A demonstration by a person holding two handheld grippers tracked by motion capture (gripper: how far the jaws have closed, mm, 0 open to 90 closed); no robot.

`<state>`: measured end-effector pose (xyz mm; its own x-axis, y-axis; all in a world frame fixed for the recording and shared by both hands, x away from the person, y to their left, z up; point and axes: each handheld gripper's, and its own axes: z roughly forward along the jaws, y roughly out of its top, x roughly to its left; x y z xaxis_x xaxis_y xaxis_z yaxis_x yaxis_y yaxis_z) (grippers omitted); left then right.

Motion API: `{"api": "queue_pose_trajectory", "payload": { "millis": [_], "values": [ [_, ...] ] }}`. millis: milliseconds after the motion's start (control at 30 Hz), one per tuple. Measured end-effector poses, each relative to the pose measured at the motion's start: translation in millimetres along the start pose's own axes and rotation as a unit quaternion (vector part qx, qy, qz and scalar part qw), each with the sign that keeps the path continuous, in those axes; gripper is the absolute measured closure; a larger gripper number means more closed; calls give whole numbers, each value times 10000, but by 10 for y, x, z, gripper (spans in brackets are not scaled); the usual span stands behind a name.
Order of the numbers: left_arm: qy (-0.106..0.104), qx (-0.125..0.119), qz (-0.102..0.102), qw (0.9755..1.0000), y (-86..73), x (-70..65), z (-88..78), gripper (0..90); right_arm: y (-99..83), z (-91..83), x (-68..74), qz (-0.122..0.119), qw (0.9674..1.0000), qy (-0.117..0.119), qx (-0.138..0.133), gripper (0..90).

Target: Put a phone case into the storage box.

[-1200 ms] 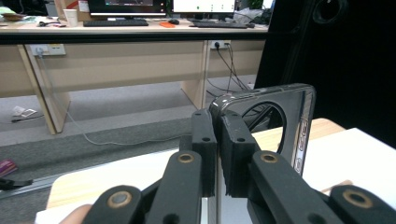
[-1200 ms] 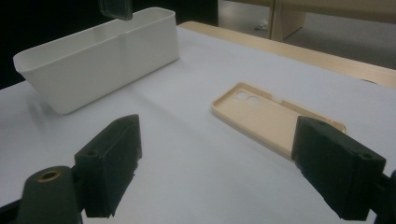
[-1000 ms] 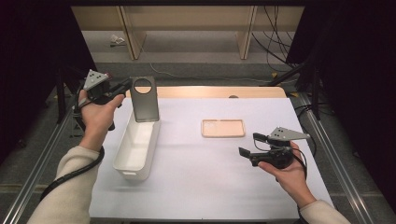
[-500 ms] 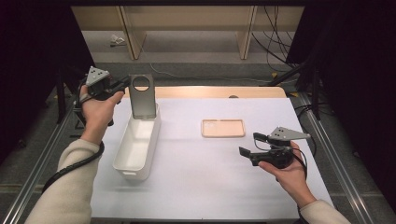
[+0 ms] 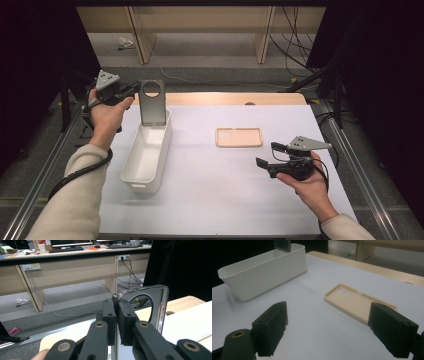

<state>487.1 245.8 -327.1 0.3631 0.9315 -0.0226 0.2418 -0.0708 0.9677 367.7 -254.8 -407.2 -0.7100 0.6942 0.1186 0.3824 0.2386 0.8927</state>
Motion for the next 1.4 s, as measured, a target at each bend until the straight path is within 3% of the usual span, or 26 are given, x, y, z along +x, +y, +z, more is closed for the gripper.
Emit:
{"api": "queue_pose_trajectory", "payload": {
  "millis": [767, 1400],
  "values": [
    [64, 243, 21, 9997, -202, 116, 205, 847, 0, 4, -1, -21, 10000, 1, 4, 170],
    [50, 462, 172, 9988, -312, 92, 341, 846, 0, 8, -3, -16, 10000, 3, 10, 170]
  ]
}}
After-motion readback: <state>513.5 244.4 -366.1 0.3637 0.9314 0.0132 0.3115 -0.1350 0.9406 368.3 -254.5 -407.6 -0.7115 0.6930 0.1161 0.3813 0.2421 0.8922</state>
